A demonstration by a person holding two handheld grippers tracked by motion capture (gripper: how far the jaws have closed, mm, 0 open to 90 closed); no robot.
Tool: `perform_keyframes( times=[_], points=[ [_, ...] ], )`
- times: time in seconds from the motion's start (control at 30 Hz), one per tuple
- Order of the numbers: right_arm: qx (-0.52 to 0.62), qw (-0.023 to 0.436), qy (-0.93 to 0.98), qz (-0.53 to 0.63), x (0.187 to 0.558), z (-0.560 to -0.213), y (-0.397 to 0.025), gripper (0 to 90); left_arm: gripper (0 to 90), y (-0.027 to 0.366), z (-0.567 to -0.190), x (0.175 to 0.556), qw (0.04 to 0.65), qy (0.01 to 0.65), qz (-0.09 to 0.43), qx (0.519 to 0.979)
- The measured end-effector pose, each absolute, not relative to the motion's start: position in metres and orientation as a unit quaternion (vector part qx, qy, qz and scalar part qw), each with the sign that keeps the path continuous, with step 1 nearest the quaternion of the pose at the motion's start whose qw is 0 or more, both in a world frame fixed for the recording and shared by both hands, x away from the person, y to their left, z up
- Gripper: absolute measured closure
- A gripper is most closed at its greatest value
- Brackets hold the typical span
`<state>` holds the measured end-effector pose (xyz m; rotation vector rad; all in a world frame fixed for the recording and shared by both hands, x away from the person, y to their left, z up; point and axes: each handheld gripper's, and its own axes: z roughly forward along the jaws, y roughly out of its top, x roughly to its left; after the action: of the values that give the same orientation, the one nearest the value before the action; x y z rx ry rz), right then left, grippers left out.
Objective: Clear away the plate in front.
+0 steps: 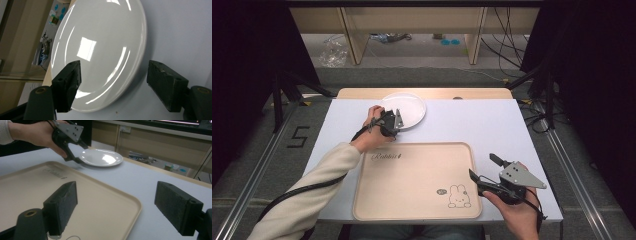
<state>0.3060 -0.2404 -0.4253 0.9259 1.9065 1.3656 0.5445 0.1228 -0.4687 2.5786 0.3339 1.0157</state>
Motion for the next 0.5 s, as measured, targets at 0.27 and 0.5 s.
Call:
perform_keyframes(
  times=[0.27, 0.5],
  points=[
    [0.349, 0.303, 0.721, 0.517, 0.306, -0.426, -0.24, 20.1, 28.1, 0.115, -0.481, 0.55, 0.14, 0.102, 0.372, 0.912],
    [0.341, 0.31, 0.72, 0.52, 0.308, -0.426, -0.241, 20.3, 31.6, 0.108, -0.483, 0.552, 0.112, 0.078, 0.395, 0.909]
  ],
)
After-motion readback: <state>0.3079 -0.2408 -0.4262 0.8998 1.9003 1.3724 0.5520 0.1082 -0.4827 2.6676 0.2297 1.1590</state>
